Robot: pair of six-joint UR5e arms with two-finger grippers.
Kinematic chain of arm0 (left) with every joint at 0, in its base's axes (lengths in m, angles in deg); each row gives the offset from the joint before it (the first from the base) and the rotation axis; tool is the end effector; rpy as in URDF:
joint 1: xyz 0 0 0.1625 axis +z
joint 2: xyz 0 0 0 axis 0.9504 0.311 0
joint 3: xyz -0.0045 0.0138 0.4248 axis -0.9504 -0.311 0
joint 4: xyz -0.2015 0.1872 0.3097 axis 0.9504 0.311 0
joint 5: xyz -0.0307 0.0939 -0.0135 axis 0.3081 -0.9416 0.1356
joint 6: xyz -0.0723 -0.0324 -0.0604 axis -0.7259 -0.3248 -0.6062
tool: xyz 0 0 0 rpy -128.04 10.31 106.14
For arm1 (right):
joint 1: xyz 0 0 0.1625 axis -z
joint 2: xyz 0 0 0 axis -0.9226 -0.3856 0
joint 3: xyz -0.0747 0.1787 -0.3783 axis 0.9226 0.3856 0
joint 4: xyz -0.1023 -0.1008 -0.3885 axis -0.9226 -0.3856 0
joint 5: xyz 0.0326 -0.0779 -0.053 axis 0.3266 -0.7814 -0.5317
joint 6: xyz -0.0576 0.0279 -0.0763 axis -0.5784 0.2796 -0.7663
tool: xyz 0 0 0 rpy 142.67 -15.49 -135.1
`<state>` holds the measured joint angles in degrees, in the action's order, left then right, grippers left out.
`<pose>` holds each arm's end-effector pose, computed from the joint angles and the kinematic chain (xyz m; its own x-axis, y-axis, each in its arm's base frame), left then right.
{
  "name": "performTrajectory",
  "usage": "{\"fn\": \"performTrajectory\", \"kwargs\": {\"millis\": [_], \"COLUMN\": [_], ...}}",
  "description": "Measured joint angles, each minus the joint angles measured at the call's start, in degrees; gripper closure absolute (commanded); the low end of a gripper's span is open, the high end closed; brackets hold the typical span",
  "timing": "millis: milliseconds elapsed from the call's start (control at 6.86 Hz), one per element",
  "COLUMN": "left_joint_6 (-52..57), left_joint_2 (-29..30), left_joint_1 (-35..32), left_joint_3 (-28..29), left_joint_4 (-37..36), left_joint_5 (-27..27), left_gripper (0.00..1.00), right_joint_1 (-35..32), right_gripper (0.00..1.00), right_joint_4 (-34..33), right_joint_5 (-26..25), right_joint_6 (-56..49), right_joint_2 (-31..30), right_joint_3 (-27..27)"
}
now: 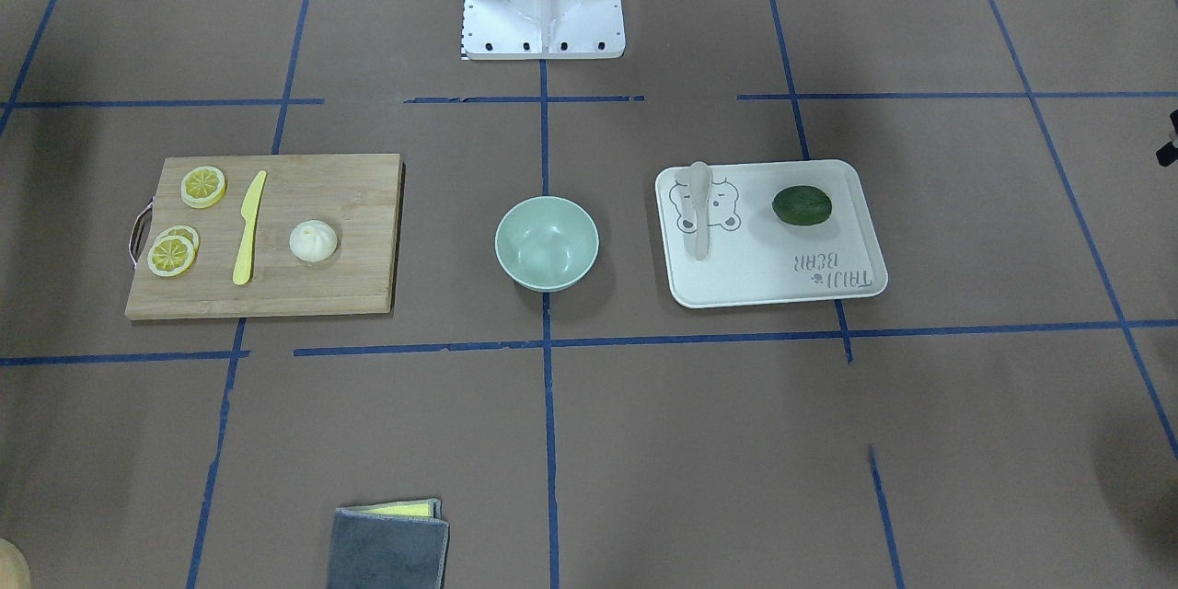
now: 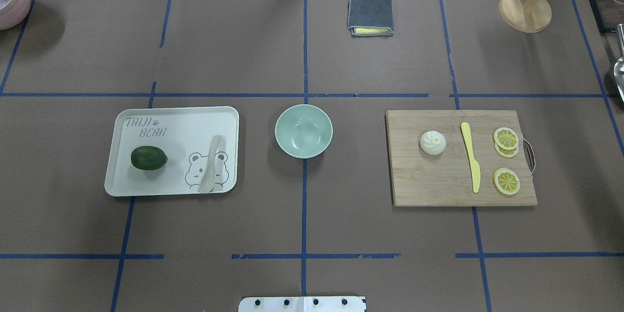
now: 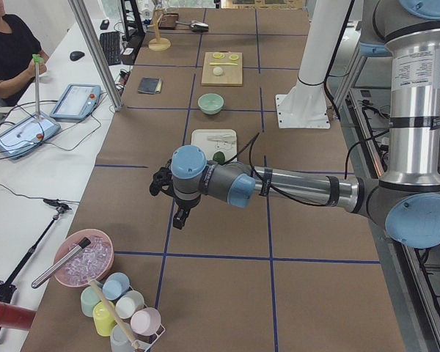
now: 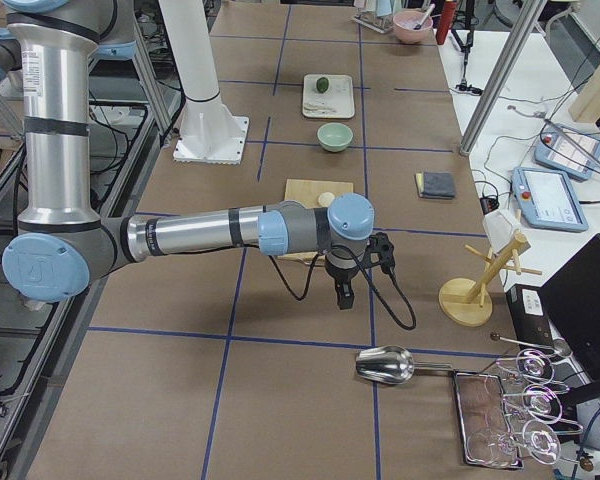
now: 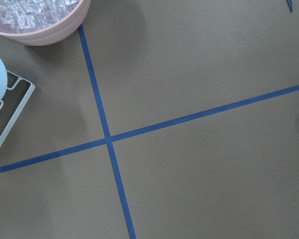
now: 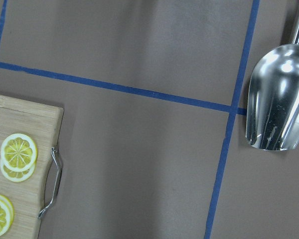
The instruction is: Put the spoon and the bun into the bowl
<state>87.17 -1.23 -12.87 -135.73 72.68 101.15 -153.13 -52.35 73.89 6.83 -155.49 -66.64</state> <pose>-0.0139 -0.4849 0.5701 0.6316 0.3150 -0.7085 -0.0903 0.9374 0.3363 0.0236 -0.4777 0.5794 0.6478 -0.1829 0.7395 0.1039 0.9829 0.1521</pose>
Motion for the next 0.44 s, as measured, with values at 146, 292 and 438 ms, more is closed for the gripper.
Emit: {"fn": "performTrajectory", "kwargs": {"millis": [146, 292, 438], "left_joint_6": [0.0, -0.1, -0.1], "left_joint_2": [0.5, 1.1, 1.3], "left_joint_1": [0.6, 1.6, 2.2], "left_joint_3": [0.0, 0.0, -0.3], "left_joint_4": [-0.2, -0.6, -0.9], "left_joint_5": [0.0, -0.2, -0.3], "left_gripper": [0.0, 0.0, 0.0], "right_joint_1": [0.0, 0.0, 0.0], "right_gripper": [0.0, 0.0, 0.0], "right_joint_4": [0.0, 0.1, 0.3], "right_joint_5": [-0.5, -1.2, -1.4], "right_joint_6": [0.1, 0.2, 0.2], "right_joint_2": [0.0, 0.0, 0.0], "right_joint_3": [0.2, 0.3, 0.4]}}
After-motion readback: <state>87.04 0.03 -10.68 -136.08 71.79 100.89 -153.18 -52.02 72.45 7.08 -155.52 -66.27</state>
